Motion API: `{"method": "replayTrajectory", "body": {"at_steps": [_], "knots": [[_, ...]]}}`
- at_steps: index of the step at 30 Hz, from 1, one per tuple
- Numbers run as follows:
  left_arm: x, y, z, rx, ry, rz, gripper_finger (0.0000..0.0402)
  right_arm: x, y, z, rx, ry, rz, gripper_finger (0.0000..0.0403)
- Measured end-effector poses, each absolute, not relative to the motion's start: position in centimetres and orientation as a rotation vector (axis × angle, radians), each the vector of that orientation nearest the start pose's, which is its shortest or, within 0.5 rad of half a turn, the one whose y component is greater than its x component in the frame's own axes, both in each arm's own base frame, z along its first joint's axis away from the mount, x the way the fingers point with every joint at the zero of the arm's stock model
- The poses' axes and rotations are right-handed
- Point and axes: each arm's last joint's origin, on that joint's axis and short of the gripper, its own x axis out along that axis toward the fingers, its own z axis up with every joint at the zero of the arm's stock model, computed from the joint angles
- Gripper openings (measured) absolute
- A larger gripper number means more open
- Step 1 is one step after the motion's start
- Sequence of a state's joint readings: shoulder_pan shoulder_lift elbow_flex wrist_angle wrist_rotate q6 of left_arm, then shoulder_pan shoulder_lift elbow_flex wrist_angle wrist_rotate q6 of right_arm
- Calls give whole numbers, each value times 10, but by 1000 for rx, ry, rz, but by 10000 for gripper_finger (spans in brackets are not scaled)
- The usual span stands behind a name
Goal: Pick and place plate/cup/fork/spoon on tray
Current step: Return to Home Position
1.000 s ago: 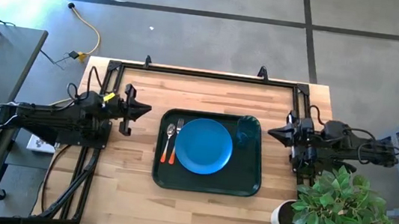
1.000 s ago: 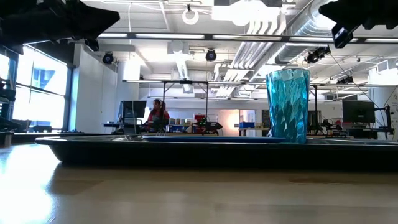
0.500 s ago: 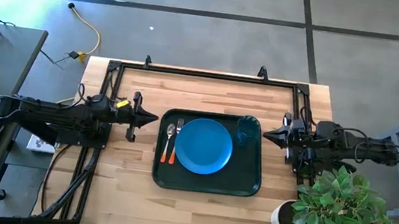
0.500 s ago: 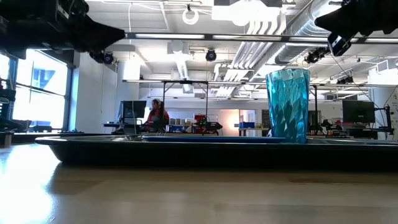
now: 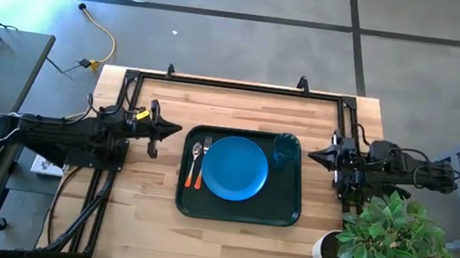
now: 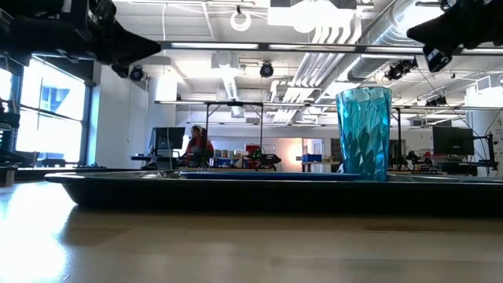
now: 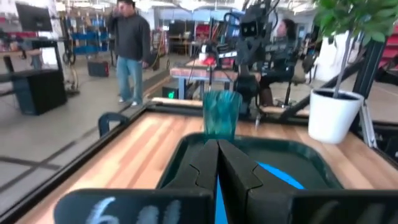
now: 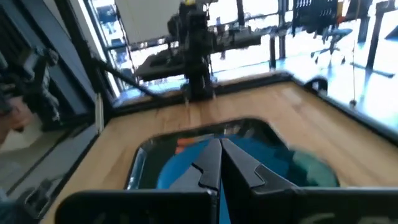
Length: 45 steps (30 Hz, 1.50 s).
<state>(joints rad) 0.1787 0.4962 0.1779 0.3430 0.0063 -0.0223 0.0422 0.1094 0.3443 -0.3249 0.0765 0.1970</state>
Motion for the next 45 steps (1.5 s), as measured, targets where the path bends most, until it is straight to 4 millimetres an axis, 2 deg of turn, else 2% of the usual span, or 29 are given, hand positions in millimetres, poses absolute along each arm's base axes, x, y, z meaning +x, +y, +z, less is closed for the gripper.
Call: {"method": "replayTrajectory", "body": {"at_steps": [6,11,15,19,24,29,36,39,45], "knots": [[126,19,194,-52,-21,133,0,68,0,244,202,-9,-63,0],[121,16,175,-83,-67,117,0,76,1,237,203,-27,-68,0],[119,16,179,-87,-89,116,0,88,5,215,161,-51,63,0],[116,15,196,-71,-125,102,0,93,8,198,142,-58,81,0],[108,13,198,-66,-105,82,0,87,9,206,132,-58,72,0],[99,11,203,-76,-167,48,0,82,12,213,133,-51,103,0],[90,10,201,-61,-165,61,0,90,17,190,145,-68,86,0],[89,10,202,-60,-167,61,0,90,17,193,95,-89,75,0],[90,10,201,-70,-152,61,0,77,13,223,61,-67,58,0]]}}
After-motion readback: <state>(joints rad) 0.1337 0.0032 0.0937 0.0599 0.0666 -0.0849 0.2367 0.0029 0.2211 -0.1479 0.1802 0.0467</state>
